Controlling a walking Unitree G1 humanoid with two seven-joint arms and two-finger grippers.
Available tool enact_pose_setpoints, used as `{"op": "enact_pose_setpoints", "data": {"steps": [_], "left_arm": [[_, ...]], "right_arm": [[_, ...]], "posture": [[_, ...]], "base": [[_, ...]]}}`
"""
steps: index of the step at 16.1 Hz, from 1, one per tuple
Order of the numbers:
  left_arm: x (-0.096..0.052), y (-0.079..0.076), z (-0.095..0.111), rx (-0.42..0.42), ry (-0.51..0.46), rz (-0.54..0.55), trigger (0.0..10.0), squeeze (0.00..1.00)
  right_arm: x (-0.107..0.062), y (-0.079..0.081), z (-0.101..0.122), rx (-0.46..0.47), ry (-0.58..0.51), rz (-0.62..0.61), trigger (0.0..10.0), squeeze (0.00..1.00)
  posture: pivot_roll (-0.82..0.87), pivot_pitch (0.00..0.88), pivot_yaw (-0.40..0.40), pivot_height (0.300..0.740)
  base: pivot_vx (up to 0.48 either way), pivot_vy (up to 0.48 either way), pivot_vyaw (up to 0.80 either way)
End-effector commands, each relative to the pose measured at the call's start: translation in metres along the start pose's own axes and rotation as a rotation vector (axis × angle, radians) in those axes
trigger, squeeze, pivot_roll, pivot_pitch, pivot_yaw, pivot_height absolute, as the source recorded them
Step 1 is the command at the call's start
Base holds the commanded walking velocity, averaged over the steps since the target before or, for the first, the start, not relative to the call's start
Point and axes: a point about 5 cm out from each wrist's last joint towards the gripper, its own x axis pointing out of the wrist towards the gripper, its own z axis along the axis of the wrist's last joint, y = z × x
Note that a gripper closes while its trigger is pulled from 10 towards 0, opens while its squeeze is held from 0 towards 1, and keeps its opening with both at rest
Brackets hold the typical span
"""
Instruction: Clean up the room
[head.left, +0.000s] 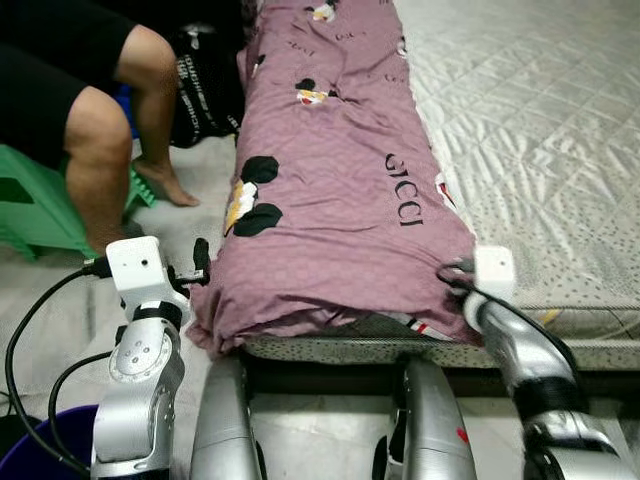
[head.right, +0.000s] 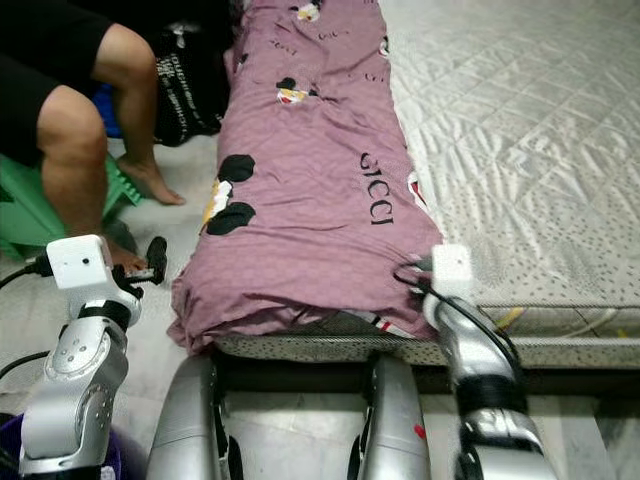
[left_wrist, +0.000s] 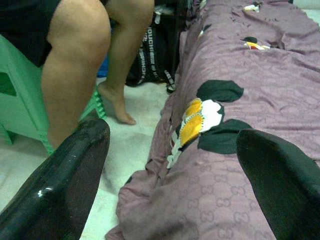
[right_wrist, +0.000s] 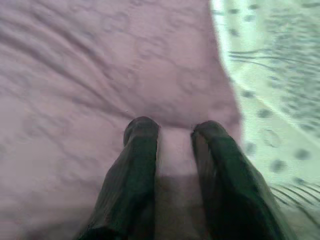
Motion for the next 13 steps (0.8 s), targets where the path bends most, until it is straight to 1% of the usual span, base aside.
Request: {"op": "enact_pose_setpoints", "data": {"steps": [1, 2, 3, 4, 5, 6, 7, 8, 9, 10, 12, 13], "left_arm": [[0.001, 0.002, -0.001, 0.017, 0.001, 0.007, 10.0, 0.0], [0.002, 0.001, 0.0, 0.009, -0.009, 0.007, 10.0, 0.0], [0.002, 0.0, 0.001, 0.005, -0.016, 0.005, 10.0, 0.0], [0.003, 0.0, 0.002, 0.005, -0.019, 0.004, 10.0, 0.0], [0.003, 0.0, 0.002, 0.006, -0.021, 0.003, 10.0, 0.0], [0.004, 0.0, 0.002, 0.006, -0.022, 0.003, 10.0, 0.0], [0.005, 0.0, 0.002, 0.005, -0.027, 0.003, 10.0, 0.0], [0.007, 0.0, 0.003, 0.006, -0.03, 0.003, 10.0, 0.0], [0.009, 0.0, 0.003, 0.005, -0.034, 0.002, 10.0, 0.0], [0.011, 0.0, 0.004, 0.005, -0.041, 0.003, 10.0, 0.0], [0.012, 0.001, 0.003, 0.003, -0.043, 0.004, 10.0, 0.0], [0.013, 0.0, 0.002, 0.001, -0.043, 0.004, 10.0, 0.0]], "right_arm": [[-0.005, -0.011, -0.012, 0.026, 0.029, -0.044, 10.0, 1.0], [-0.013, -0.012, -0.01, 0.05, -0.046, -0.051, 10.0, 1.0], [-0.018, -0.008, -0.002, 0.05, -0.129, -0.035, 10.0, 1.0], [-0.022, -0.002, 0.009, 0.025, -0.219, -0.027, 10.0, 1.0], [-0.024, 0.003, 0.019, 0.008, -0.279, -0.024, 10.0, 1.0], [-0.027, 0.01, 0.032, 0.009, -0.363, -0.021, 10.0, 1.0], [-0.03, 0.018, 0.047, 0.029, -0.432, -0.005, 10.0, 1.0], [-0.032, 0.024, 0.057, 0.037, -0.469, 0.009, 10.0, 1.0], [-0.036, 0.034, 0.069, 0.051, -0.523, 0.044, 10.0, 1.0], [-0.044, 0.05, 0.084, 0.08, -0.595, 0.105, 10.0, 1.0], [-0.049, 0.065, 0.092, 0.13, -0.626, 0.162, 10.0, 1.0], [-0.051, 0.07, 0.094, 0.139, -0.641, 0.177, 10.0, 1.0]], "posture": [[0.04, 0.07, 0.036, 0.534], [0.03, 0.064, 0.038, 0.534], [0.03, 0.062, 0.04, 0.534], [0.02, 0.056, 0.044, 0.534], [0.02, 0.051, 0.046, 0.534], [0.02, 0.045, 0.047, 0.534], [0.02, 0.038, 0.048, 0.534], [0.02, 0.029, 0.049, 0.534], [0.02, 0.014, 0.05, 0.534], [0.01, 0.003, 0.05, 0.534], [0.01, 0.0, 0.054, 0.534], [0.0, 0.0, 0.058, 0.534]], "base": [[0.0, 0.0, 0.0], [0.0, 0.0, 0.0], [0.0, 0.0, 0.0], [0.0, 0.0, 0.0], [0.0, 0.0, 0.0], [0.0, 0.0, 0.0], [0.0, 0.0, 0.0], [0.0, 0.0, 0.0], [0.0, 0.0, 0.0], [0.0, 0.0, 0.0], [0.0, 0.0, 0.0], [0.0, 0.0, 0.0]]}}
